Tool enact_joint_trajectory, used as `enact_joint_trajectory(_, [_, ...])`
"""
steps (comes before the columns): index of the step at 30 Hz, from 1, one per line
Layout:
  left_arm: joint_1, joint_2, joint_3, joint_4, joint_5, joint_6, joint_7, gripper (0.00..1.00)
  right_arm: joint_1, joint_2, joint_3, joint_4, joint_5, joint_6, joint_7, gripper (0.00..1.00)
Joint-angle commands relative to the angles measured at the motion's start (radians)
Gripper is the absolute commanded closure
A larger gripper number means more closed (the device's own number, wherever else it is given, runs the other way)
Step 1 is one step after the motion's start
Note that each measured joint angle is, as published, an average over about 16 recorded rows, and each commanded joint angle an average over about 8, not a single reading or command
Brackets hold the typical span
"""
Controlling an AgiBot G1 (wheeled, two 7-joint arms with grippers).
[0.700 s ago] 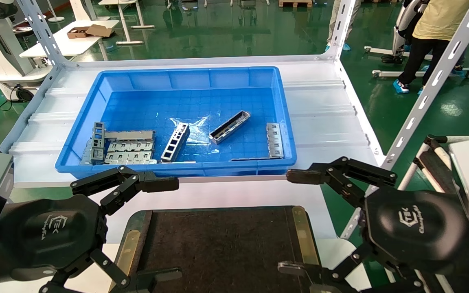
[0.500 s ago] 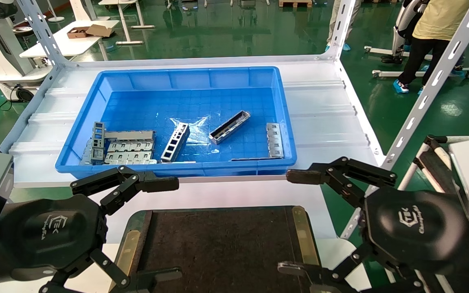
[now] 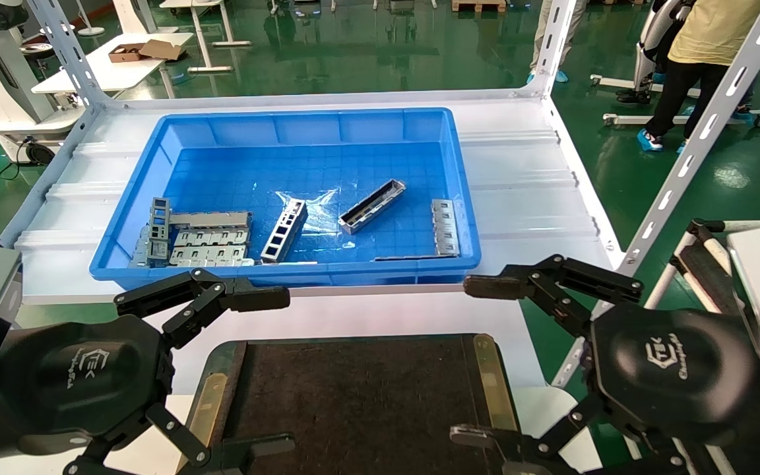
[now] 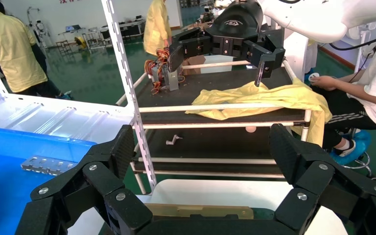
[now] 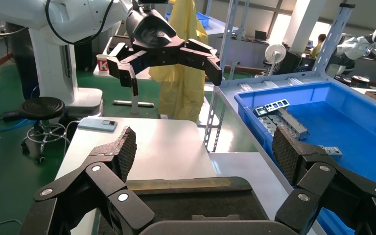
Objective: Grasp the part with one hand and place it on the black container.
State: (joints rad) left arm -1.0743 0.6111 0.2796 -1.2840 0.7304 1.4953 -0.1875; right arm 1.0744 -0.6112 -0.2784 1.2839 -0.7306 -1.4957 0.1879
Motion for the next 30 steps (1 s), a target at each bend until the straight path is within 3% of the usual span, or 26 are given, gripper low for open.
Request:
enact_joint_trajectory(1, [0.0,0.0,0.0,0.0,0.0,0.0,0.0,0.0,0.0,0.0,0.0,0.0,0.0,0.0,0.0,0.0])
enact_joint_trajectory(17, [-0.001,0.004,0.002,0.003,0.012,-0.012,0.005,0.0,0.0,0.0,0.0,-0.001,0.0,0.0,-0.001,0.0])
enact_joint_trajectory(30, [-0.038,0.062,0.034,0.019,0.128,-0.146,0.0,0.0,0.001,0.0,-0.001,-0.001,0.001,0.0,-0.001,0.0])
